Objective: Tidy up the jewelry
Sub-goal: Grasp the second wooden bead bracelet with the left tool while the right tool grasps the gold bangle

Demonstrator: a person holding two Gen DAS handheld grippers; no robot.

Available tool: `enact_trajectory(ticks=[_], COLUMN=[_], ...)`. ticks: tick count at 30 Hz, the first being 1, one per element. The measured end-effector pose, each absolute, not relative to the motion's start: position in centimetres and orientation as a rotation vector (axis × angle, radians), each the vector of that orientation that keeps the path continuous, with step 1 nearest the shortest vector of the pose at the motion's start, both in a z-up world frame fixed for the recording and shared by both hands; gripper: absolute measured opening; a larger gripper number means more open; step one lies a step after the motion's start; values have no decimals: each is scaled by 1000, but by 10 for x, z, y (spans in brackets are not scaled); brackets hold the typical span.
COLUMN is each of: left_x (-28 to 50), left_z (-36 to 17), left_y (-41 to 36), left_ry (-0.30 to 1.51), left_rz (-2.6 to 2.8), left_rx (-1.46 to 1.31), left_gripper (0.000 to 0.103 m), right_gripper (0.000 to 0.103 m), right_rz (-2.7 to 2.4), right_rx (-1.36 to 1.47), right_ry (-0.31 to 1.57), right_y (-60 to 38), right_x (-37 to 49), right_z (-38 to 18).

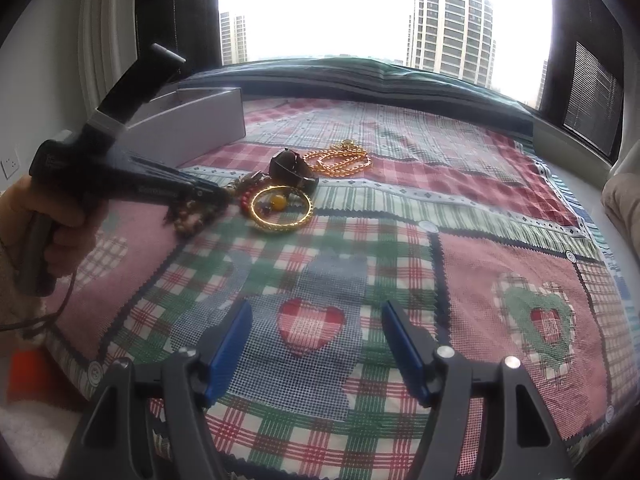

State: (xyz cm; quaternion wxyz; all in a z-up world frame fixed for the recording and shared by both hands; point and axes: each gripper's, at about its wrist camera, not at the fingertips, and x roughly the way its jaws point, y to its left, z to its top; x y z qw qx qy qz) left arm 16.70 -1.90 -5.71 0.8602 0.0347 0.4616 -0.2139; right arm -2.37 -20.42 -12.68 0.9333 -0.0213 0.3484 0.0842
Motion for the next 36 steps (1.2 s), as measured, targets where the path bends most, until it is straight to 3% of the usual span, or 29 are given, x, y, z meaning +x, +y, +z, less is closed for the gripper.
enact_trajectory(ticks=[9, 14, 18, 25, 27, 36], left_x=[124, 103, 89, 76, 73, 61], left_z=[-26, -31, -35, -32, -28, 9], left_y=[47, 68, 79, 91, 93, 111], left_ry=[931, 935, 936, 935, 929, 873], left_rz=[-343, -294, -275, -264, -265, -277], left_rx=[-104, -151, -188, -209, -213, -293], left_gripper=[10, 10, 10, 10, 10, 10], right_gripper=[69, 68, 37, 30, 9, 6], right_rz=[264, 475, 542, 517, 506, 550], right_rx=[9, 80, -12, -170, -191, -17], right_ry=[766, 918, 1005, 1101, 1093, 1049], right_y=[-206, -192, -162, -120, -117, -159], right_x=[-4, 56, 108, 153, 155, 134], right_z=[-124, -111, -116, -148, -147, -102])
